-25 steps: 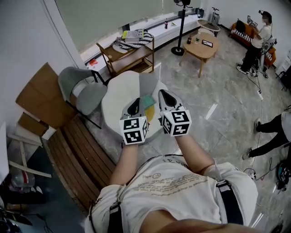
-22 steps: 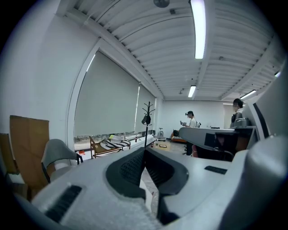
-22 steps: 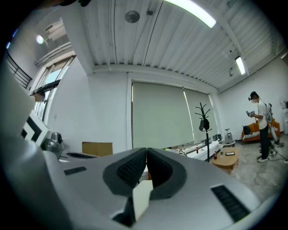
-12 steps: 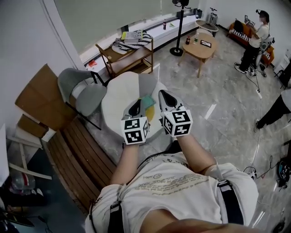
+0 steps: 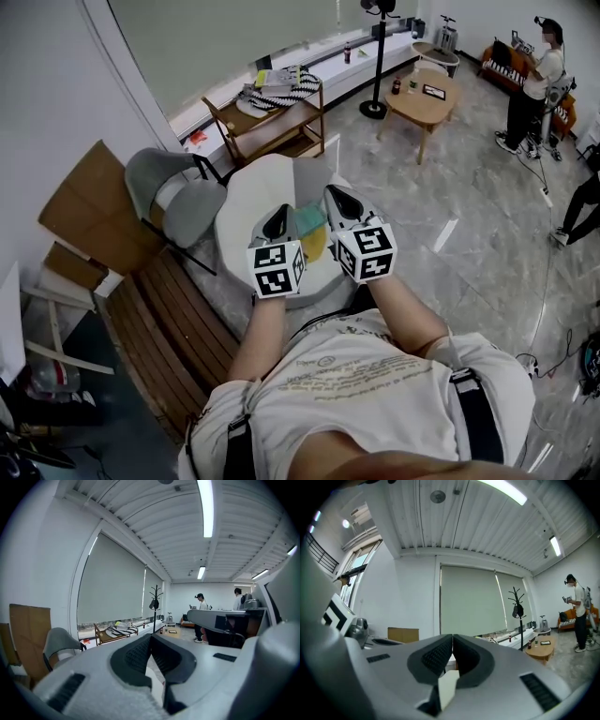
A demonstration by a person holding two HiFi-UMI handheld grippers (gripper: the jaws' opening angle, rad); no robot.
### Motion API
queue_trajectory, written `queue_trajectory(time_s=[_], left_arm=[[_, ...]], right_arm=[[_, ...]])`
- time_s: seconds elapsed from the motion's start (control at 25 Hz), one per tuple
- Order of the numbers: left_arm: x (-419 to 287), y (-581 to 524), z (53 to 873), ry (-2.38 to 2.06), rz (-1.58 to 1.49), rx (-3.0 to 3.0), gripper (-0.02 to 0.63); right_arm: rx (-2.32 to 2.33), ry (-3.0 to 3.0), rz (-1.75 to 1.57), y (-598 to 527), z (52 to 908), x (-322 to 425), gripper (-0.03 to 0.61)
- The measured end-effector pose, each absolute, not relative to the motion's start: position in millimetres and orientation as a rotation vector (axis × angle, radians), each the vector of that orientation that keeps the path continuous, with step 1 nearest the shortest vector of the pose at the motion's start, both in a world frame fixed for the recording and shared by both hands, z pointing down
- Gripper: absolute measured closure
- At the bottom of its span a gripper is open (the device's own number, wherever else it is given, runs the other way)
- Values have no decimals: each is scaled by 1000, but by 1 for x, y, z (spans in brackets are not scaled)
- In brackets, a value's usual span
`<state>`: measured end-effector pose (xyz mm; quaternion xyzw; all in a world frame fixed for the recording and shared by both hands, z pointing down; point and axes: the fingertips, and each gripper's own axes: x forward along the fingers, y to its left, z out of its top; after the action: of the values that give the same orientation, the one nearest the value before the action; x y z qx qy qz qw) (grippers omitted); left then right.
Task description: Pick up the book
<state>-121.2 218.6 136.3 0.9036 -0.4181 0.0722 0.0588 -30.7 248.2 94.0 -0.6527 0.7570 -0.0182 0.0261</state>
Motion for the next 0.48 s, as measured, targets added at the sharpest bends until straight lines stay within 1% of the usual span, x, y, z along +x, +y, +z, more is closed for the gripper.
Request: queue_trajectory(time_s=[0.48], left_arm=[[-79, 120, 151, -1352, 230, 2659, 600]], right_arm=[[-1921, 2421, -96, 141, 108, 11, 551]])
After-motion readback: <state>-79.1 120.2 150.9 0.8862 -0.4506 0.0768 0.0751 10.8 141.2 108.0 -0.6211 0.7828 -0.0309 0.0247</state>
